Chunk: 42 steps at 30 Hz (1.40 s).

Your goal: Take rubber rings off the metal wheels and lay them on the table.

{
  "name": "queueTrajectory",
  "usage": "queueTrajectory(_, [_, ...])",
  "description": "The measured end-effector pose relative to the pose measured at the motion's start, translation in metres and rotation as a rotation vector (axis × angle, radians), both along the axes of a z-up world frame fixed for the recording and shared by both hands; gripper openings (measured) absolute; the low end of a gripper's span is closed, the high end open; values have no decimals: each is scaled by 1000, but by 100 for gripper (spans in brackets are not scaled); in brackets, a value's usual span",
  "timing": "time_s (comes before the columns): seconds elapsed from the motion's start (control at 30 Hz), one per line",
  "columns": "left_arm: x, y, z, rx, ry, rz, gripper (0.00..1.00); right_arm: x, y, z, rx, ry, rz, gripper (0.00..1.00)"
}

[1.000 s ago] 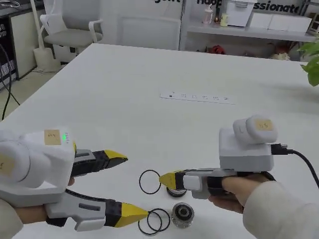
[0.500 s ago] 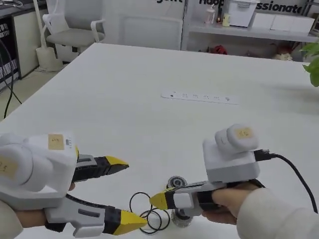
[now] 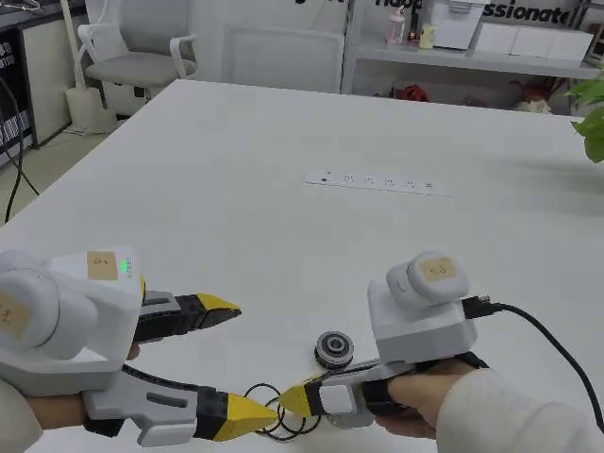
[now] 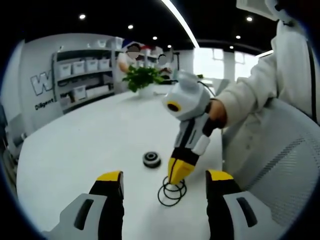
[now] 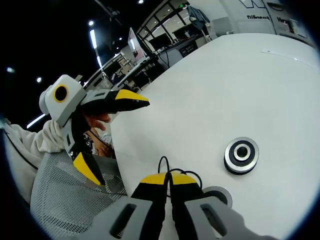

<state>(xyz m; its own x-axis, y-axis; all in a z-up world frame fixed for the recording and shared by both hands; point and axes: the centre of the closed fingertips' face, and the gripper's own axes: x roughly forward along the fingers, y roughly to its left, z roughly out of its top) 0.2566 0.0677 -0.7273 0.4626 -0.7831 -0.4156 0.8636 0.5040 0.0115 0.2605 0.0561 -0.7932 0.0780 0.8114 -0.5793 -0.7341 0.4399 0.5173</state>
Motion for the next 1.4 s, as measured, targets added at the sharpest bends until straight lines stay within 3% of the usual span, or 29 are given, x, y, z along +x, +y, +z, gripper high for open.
queueTrajectory(0.73, [-2, -1, -1, 0, 12, -4, 68, -3, 0, -7, -55, -59, 46, 4])
queueTrajectory(1.4, [-3, -1, -4, 7, 20, -9, 68, 21, -11, 8, -32, -101, -23, 5])
